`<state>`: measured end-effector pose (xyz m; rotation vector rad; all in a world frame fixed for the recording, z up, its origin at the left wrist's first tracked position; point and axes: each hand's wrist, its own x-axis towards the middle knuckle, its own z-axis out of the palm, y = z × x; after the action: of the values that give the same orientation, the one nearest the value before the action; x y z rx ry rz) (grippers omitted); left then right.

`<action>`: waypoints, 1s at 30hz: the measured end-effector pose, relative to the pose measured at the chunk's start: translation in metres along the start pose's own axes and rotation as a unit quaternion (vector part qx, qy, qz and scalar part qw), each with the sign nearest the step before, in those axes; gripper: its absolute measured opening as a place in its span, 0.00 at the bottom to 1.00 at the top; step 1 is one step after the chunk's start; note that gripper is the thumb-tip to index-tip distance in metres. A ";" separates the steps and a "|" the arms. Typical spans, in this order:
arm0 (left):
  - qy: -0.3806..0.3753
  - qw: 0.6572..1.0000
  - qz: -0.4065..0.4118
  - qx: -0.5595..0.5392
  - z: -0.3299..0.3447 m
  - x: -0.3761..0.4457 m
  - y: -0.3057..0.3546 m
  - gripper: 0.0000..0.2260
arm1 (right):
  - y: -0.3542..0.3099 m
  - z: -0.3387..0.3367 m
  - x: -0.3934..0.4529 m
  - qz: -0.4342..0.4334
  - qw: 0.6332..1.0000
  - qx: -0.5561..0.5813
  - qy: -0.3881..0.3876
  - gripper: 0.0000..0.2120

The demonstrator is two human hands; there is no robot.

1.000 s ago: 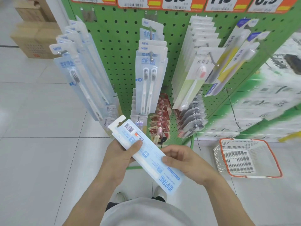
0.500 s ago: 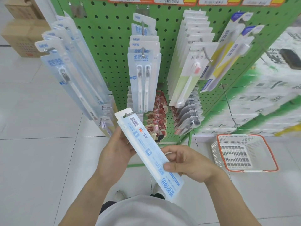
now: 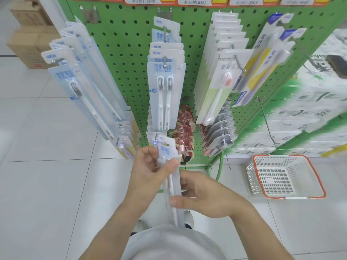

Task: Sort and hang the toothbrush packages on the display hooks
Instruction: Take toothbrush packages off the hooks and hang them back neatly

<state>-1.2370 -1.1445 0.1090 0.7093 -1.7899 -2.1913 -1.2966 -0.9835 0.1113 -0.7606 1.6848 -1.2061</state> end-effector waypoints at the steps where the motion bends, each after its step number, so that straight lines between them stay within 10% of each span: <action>1: 0.004 1.000 0.002 0.009 0.003 0.000 0.000 0.27 | 0.000 0.005 0.004 -0.001 0.999 0.001 0.039 0.16; 10: -0.100 0.994 -0.016 -0.032 0.002 0.004 0.022 0.18 | 0.006 -0.013 0.005 -0.043 0.963 0.196 0.180 0.11; 30: -0.002 0.981 0.195 0.015 0.017 0.008 0.082 0.12 | -0.053 -0.029 0.026 -0.227 0.907 0.034 0.354 0.05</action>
<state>-1.2626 -1.1528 0.1890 0.3212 -1.7866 -1.9106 -1.3348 -1.0126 0.1563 -0.7404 2.0837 -2.0385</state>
